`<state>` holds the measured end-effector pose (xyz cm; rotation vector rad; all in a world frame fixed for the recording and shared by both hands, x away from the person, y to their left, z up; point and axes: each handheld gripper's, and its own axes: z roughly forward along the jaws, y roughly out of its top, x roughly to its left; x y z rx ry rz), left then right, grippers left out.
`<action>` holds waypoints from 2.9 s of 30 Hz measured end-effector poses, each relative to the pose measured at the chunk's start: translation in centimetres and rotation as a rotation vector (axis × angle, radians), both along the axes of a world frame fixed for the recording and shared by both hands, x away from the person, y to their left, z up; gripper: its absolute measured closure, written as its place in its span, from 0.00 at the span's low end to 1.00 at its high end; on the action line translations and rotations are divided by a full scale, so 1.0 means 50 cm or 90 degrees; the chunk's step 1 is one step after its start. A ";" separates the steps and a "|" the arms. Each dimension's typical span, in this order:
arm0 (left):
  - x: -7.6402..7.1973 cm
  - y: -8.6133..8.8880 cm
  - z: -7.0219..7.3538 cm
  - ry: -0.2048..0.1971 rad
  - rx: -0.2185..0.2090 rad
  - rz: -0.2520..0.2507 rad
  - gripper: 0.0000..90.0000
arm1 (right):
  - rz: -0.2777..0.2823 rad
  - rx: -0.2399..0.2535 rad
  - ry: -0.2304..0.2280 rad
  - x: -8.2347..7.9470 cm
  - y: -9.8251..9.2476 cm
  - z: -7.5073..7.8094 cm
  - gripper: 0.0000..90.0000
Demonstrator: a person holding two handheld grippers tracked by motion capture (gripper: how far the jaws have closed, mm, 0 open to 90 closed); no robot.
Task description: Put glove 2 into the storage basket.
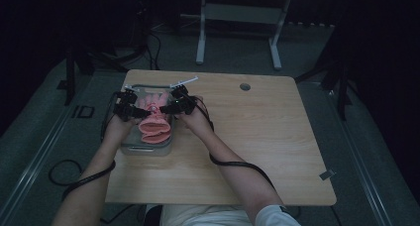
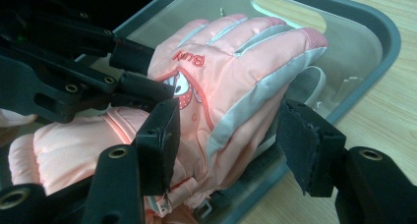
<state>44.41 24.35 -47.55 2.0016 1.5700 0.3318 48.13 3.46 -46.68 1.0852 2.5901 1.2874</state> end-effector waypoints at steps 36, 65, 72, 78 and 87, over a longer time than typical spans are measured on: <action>-0.070 0.025 0.077 -0.152 -0.061 -0.055 0.03 | 0.053 0.065 -0.041 -0.016 -0.063 0.025 0.23; -0.200 -0.182 0.128 -0.228 -0.085 -0.303 0.03 | 0.084 0.038 -0.091 -0.083 -0.201 0.015 0.19; -0.219 -0.244 0.100 -0.212 -0.065 -0.368 0.03 | 0.087 0.031 -0.097 -0.100 -0.242 -0.004 0.19; -0.230 -0.284 0.072 -0.207 -0.080 -0.405 0.03 | 0.084 0.024 -0.096 -0.108 -0.281 -0.026 0.19; -0.239 -0.331 0.026 -0.182 -0.073 -0.451 0.03 | 0.078 0.016 -0.097 -0.129 -0.329 -0.062 0.18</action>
